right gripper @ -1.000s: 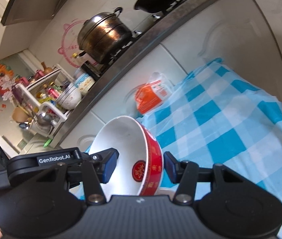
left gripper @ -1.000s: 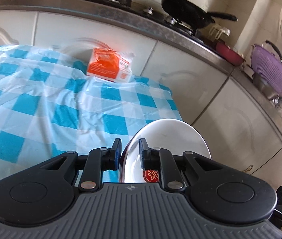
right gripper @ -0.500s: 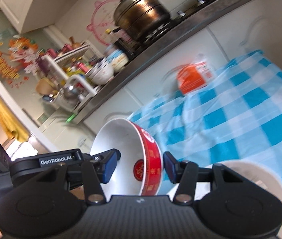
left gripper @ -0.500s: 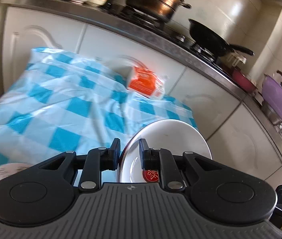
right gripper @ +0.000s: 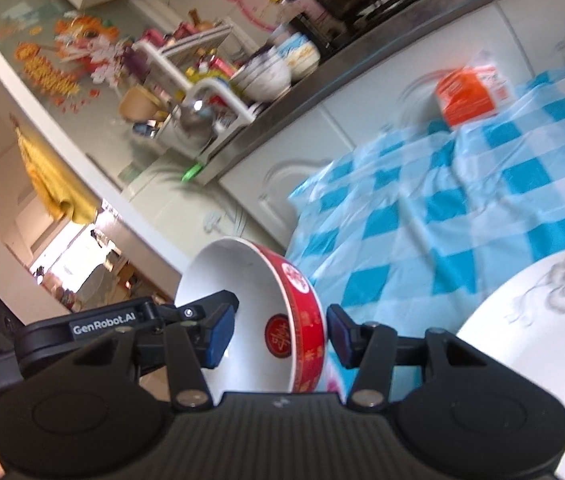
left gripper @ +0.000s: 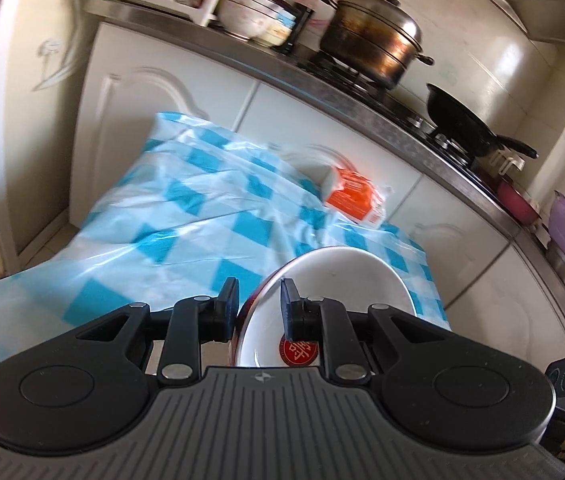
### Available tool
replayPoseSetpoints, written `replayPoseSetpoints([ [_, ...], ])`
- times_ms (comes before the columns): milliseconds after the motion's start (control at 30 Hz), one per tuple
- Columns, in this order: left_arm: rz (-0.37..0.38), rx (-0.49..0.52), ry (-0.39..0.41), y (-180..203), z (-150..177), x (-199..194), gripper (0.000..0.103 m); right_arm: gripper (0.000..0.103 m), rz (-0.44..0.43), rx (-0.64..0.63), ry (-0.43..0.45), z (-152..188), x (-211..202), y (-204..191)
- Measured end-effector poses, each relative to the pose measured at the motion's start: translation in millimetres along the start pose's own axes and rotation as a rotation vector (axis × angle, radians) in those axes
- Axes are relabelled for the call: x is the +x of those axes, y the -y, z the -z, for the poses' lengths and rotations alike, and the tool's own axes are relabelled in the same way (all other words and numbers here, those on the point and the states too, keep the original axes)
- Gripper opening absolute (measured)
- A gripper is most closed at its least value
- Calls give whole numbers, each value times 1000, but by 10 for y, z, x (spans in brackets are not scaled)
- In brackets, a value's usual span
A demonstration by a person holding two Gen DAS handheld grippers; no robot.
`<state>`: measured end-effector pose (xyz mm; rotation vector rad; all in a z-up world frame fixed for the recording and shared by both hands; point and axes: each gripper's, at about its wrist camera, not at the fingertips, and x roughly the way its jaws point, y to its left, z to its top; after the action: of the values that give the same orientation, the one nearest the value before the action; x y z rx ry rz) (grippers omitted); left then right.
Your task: Organize plates and bowls
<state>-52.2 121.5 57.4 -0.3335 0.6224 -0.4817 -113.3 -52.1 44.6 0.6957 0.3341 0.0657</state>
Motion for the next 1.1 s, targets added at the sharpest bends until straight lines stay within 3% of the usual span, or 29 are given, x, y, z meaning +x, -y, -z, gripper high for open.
replayPoseSetpoints([
  [367,-50,-56,-10,-191,139,-17,18,50,20,-55,-89,234,260,-172],
  [767,-96,-22,-24,-235,217,87,18,50,71,-159,-86,316,307,-248],
  [1100,-101,-13,-9,-202,231,43,23,55,60,-152,-67,285,258,-225],
])
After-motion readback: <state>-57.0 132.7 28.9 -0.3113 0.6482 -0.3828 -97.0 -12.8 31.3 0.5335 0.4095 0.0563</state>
